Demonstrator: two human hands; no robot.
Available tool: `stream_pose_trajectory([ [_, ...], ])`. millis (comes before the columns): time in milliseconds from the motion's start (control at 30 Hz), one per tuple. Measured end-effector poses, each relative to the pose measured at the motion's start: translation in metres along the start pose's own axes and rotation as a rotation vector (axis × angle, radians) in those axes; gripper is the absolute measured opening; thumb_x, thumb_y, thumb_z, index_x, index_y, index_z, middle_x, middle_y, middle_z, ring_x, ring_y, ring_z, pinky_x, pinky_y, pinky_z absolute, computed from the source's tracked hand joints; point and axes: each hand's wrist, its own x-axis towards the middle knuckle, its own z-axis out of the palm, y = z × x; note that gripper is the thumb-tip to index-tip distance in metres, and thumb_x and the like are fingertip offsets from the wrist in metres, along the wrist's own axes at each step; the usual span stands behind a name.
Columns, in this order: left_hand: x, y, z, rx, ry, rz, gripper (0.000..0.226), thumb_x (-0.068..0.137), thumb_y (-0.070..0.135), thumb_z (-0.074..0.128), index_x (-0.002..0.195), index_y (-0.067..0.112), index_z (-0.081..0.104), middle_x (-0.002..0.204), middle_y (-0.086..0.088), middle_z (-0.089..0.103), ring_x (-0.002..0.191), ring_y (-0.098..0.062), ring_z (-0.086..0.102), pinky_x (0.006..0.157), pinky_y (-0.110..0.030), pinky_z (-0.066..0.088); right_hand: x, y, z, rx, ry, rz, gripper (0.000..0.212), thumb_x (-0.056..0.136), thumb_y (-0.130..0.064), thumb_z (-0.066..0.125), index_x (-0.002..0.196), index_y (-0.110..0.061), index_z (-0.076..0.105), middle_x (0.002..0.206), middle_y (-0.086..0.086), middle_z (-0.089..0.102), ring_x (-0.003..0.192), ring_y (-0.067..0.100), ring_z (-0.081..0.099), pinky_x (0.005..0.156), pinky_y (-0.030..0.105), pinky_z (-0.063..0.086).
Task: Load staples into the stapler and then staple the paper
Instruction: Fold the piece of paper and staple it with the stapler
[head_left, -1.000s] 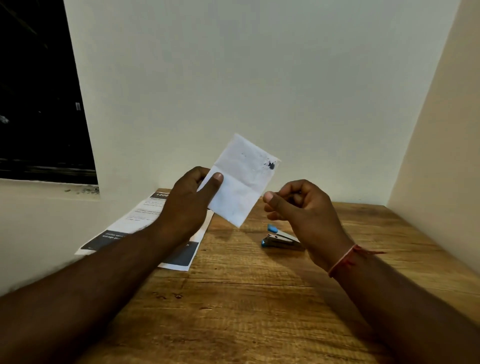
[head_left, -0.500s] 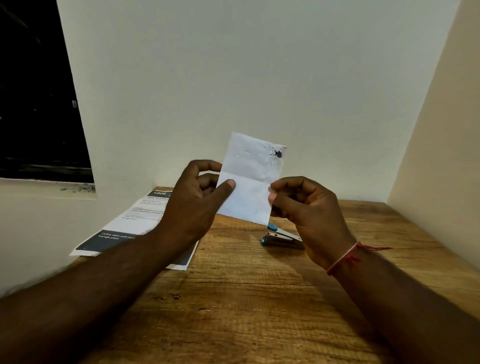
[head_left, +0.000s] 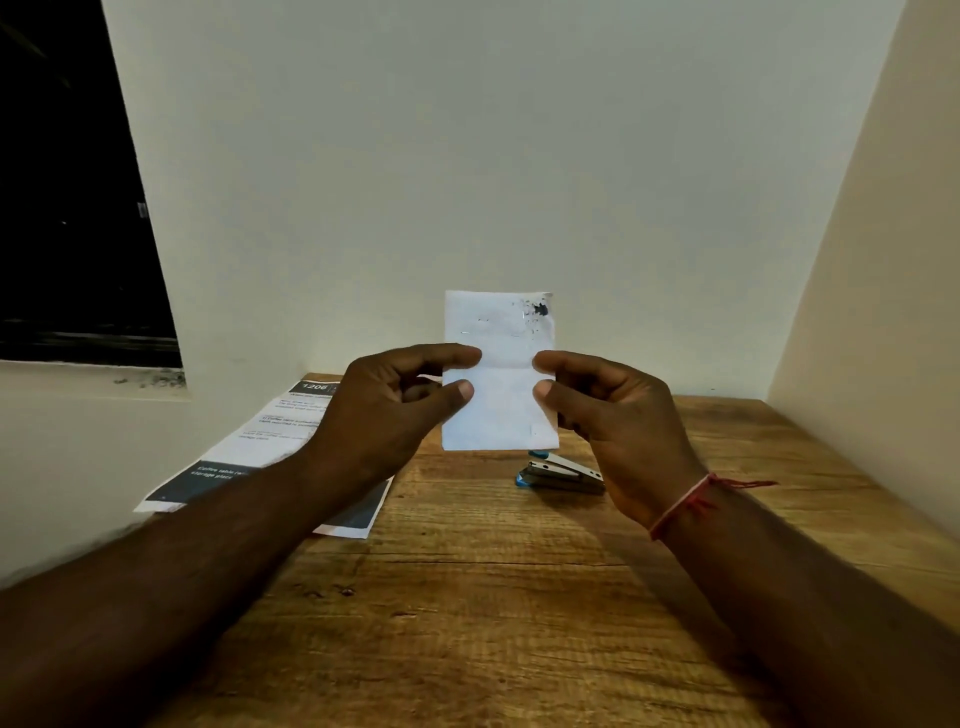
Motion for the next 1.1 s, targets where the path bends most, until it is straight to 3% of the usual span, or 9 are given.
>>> stream_pose_trajectory([
  [100, -0.001, 0.003, 0.0, 0.039, 0.01, 0.0, 0.03, 0.098, 0.012, 0.086, 0.123, 0.029, 0.087, 0.059, 0.014, 0.061, 0.076, -0.021, 0.057, 0.088, -0.022, 0.055, 0.0, 0.001, -0.001, 0.017, -0.021, 0.017, 0.028, 0.093, 0.0, 0.083, 0.117, -0.015, 0.086, 0.097, 0.001, 0.084, 0.088, 0.011, 0.079, 0.081, 0.027, 0.063],
  [200, -0.001, 0.007, -0.002, 0.084, -0.005, 0.024, 0.029, 0.096, 0.018, 0.089, 0.118, 0.036, 0.088, 0.087, -0.025, 0.076, 0.083, -0.034, 0.07, 0.094, -0.04, 0.064, 0.0, 0.002, -0.001, 0.021, -0.032, 0.019, 0.027, 0.092, -0.002, 0.084, 0.115, -0.016, 0.087, 0.101, 0.007, 0.084, 0.093, 0.021, 0.079, 0.089, 0.04, 0.065],
  [267, -0.001, 0.008, -0.003, 0.104, -0.001, 0.036, 0.027, 0.095, 0.02, 0.09, 0.115, 0.038, 0.089, 0.101, -0.034, 0.074, 0.088, -0.044, 0.071, 0.094, -0.049, 0.064, 0.0, 0.002, -0.002, 0.018, -0.032, 0.016, 0.026, 0.092, -0.004, 0.085, 0.115, -0.017, 0.087, 0.11, 0.014, 0.084, 0.105, 0.034, 0.08, 0.098, 0.049, 0.065],
  [433, -0.002, 0.008, -0.002, 0.093, -0.007, 0.024, 0.025, 0.093, 0.021, 0.092, 0.112, 0.037, 0.089, 0.103, -0.03, 0.078, 0.099, -0.052, 0.073, 0.1, -0.057, 0.064, -0.001, -0.001, -0.003, 0.038, -0.052, 0.023, 0.025, 0.092, -0.002, 0.084, 0.115, -0.011, 0.086, 0.111, 0.013, 0.085, 0.111, 0.032, 0.081, 0.096, 0.047, 0.067],
  [633, 0.0, 0.007, -0.002, 0.064, -0.018, 0.03, 0.027, 0.093, 0.015, 0.091, 0.115, 0.03, 0.09, 0.077, 0.002, 0.067, 0.076, -0.017, 0.06, 0.081, -0.023, 0.056, 0.0, -0.006, -0.004, 0.051, -0.031, 0.015, 0.023, 0.09, 0.002, 0.083, 0.109, -0.011, 0.086, 0.107, 0.014, 0.086, 0.097, 0.021, 0.081, 0.088, 0.036, 0.068],
  [767, 0.001, 0.011, -0.001, 0.026, 0.004, 0.03, 0.031, 0.092, 0.009, 0.091, 0.121, 0.021, 0.088, 0.079, -0.001, 0.071, 0.078, -0.008, 0.066, 0.084, -0.015, 0.057, 0.001, -0.009, -0.005, 0.079, -0.033, 0.008, 0.025, 0.089, 0.003, 0.084, 0.106, -0.014, 0.088, 0.11, 0.025, 0.081, 0.096, 0.02, 0.08, 0.088, 0.033, 0.066],
  [867, 0.0, 0.012, 0.0, 0.04, 0.041, 0.052, 0.032, 0.092, 0.008, 0.09, 0.123, 0.017, 0.087, 0.077, 0.004, 0.076, 0.078, -0.005, 0.073, 0.087, -0.013, 0.058, 0.002, -0.008, -0.006, 0.082, -0.038, 0.005, 0.026, 0.088, 0.003, 0.085, 0.107, -0.014, 0.088, 0.095, 0.015, 0.082, 0.094, 0.017, 0.079, 0.086, 0.027, 0.063],
  [1000, 0.0, 0.013, 0.0, 0.069, 0.107, 0.073, 0.033, 0.092, 0.01, 0.092, 0.123, 0.019, 0.088, 0.087, -0.016, 0.08, 0.082, -0.006, 0.075, 0.091, -0.015, 0.06, 0.002, -0.006, -0.005, 0.078, -0.037, -0.009, 0.028, 0.087, 0.004, 0.085, 0.111, -0.012, 0.086, 0.085, 0.004, 0.079, 0.088, 0.014, 0.079, 0.085, 0.023, 0.062],
  [1100, 0.001, 0.012, 0.001, 0.103, 0.115, 0.073, 0.048, 0.091, 0.012, 0.093, 0.136, 0.025, 0.081, 0.086, -0.006, 0.083, 0.083, -0.005, 0.076, 0.092, -0.017, 0.06, 0.0, -0.006, -0.003, 0.037, -0.047, -0.042, 0.037, 0.088, 0.006, 0.084, 0.12, -0.012, 0.084, 0.083, 0.007, 0.073, 0.085, 0.015, 0.076, 0.085, 0.026, 0.063],
])
